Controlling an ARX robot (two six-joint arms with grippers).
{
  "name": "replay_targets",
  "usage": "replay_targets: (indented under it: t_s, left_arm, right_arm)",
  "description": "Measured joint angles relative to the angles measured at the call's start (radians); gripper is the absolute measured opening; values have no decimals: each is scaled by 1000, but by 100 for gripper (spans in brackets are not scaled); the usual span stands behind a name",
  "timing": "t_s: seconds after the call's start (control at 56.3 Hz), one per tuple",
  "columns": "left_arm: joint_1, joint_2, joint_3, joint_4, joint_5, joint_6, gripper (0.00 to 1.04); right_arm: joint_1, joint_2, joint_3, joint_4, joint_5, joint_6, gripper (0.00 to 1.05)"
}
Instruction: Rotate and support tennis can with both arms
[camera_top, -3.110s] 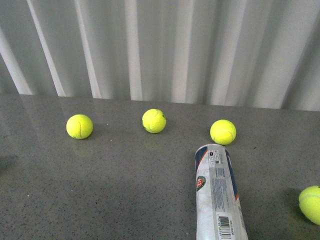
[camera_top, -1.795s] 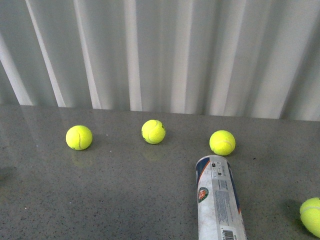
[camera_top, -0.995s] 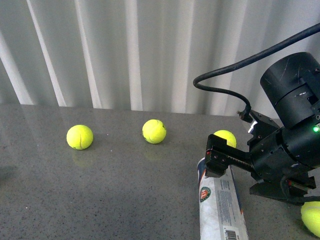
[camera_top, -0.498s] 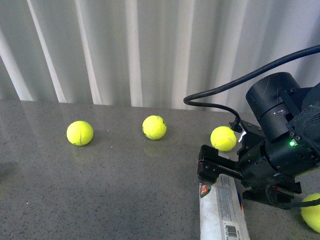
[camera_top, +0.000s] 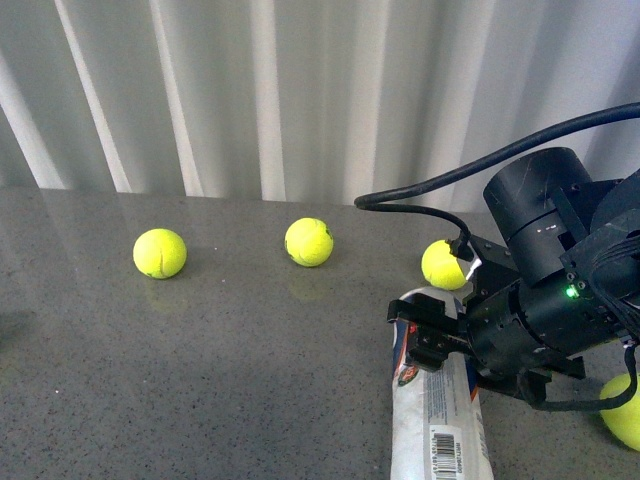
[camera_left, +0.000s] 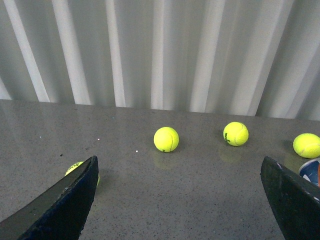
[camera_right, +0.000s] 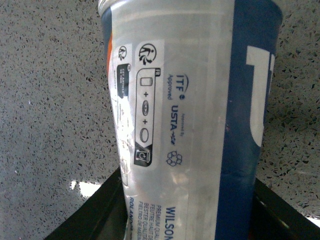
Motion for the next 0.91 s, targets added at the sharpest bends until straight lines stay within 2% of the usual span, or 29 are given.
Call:
replay_targets:
  t_s: [0.178,0.426,0.675,0.906]
  left_arm:
    - [0,0,0,0,0,0,98]
    - [0,0,0,0,0,0,98]
    - [0,0,0,0,0,0,98]
    - [0,0,0,0,0,0,98]
  right_arm:
    - [-2,0,-5,8,2,0,38]
    - [-7,-22,-5,-13,22,-10,20]
    - [-6,-74,-5,-40,34,-37,9]
    - [5,-127,-2,-62,60,-75,5]
